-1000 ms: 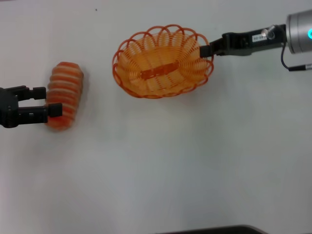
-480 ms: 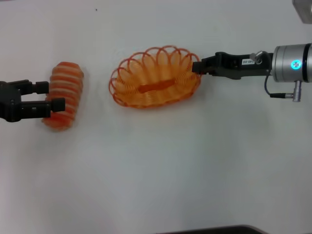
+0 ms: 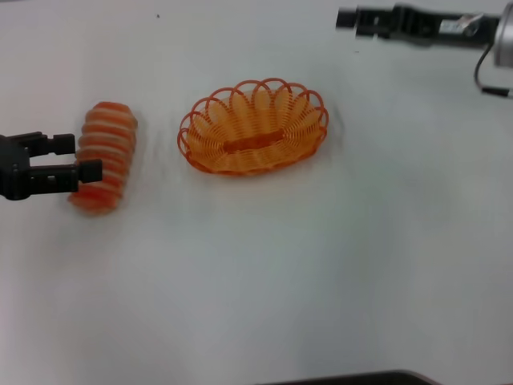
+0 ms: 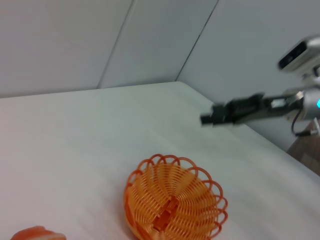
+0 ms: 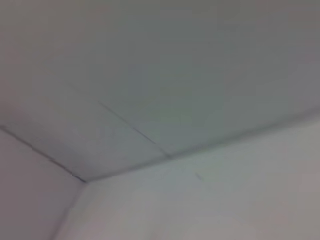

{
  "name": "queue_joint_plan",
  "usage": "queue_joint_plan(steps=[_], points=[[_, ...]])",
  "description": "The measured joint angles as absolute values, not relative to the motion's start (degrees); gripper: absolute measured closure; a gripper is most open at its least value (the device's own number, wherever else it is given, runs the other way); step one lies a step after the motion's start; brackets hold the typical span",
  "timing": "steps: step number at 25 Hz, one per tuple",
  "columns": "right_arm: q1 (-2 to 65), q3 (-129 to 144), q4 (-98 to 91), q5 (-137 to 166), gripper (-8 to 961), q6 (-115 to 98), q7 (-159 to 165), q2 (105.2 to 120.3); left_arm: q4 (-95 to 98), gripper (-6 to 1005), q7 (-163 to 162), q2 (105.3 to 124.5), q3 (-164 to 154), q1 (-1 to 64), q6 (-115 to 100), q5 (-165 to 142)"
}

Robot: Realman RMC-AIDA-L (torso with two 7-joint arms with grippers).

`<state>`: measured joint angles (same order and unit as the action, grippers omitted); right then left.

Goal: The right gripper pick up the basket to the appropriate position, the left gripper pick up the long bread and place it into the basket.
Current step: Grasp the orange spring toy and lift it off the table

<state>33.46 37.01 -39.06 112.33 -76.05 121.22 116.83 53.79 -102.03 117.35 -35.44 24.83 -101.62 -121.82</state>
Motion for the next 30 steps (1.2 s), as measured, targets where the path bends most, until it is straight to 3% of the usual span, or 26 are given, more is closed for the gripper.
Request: queue_joint_plan(steps=[6,10,13,15,17,19,30], points=[[32.3,37.6,-50.2,109.4,297,-92.0,103.6,117.33,55.5,119,-106.8,117.16,-35.8,24.7,-101.7,-121.8],[31.1,38.3,-54.5,112.0,200,-98.1,97.0,118.09,59.6,119,-114.0,117.93,-36.1,24.4,-99.8,-122.7],[30.8,38.8,-55.1,114.4,98,-99.8,95.8,117.99,65.4,119,-122.4,119.27,-37.6,25.3,-98.0,-126.8],[30.7,38.5,-54.7,114.7,-7,-99.4,95.2,118.06,71.2,119,-127.5,121.32,-40.9,26.1,-96.3,-131.7],[30.5,38.4,-54.4,114.7,-6,-98.6,94.2,118.41,76.3,119,-133.9,123.36,-46.3,27.1,-93.2,-138.0],[30.4,38.4,-54.3,114.6,-6,-98.1,93.4,118.9,78.9,119,-140.8,124.1,-52.6,28.0,-89.0,-143.8],[30.4,38.4,-52.9,114.1,-4,-96.8,92.4,119.41,70.9,120,-156.5,124.09,-69.5,31.5,-70.6,-152.2]])
